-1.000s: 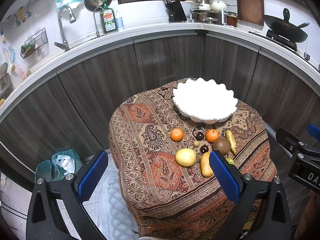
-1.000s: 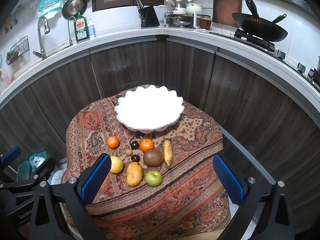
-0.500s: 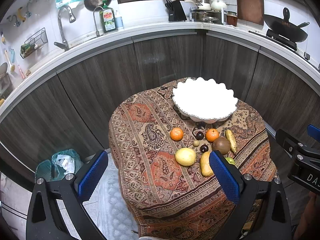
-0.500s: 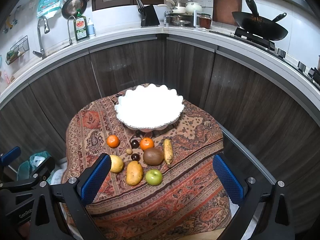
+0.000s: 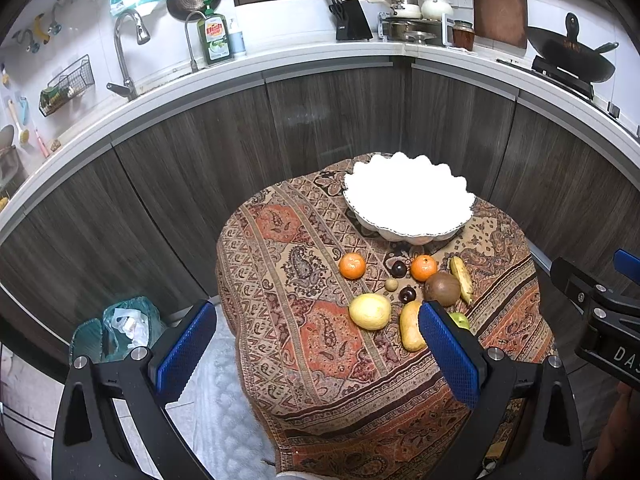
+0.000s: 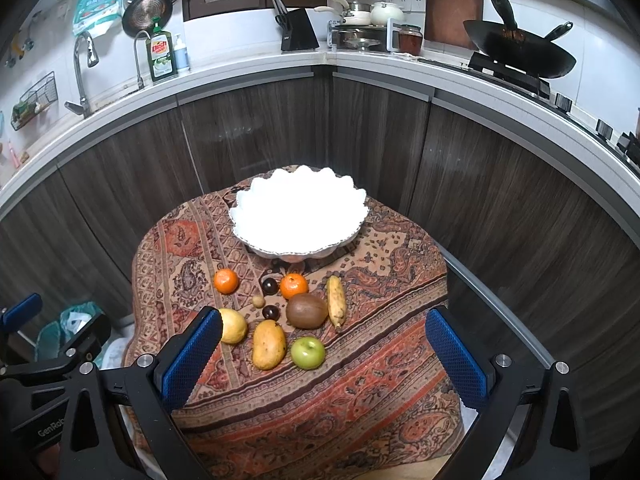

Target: Organize fruits

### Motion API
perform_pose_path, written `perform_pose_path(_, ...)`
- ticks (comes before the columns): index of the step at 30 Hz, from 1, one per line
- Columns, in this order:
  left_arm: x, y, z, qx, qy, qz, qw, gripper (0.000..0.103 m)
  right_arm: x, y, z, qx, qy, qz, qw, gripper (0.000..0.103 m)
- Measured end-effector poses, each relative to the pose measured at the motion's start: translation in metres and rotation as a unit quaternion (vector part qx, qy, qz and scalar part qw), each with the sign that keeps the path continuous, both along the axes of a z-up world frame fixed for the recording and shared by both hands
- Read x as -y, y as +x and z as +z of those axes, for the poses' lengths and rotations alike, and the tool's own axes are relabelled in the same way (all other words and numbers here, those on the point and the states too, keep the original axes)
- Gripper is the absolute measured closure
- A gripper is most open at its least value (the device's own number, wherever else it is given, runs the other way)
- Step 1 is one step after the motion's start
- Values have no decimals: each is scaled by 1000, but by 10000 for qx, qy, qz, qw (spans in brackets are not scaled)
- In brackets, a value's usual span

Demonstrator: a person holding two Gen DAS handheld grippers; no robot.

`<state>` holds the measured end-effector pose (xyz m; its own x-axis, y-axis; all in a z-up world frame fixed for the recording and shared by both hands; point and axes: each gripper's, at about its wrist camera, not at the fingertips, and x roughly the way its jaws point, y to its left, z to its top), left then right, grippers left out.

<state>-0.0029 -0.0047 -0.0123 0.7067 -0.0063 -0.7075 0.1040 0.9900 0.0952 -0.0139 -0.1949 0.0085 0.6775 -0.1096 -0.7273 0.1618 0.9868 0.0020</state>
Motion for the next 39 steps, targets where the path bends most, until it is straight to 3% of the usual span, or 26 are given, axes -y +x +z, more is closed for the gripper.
perform_pose_path(39,7,-1,-7,-98,3,-14,10000,0,2,-1,-5,-64,59,5,10000,0)
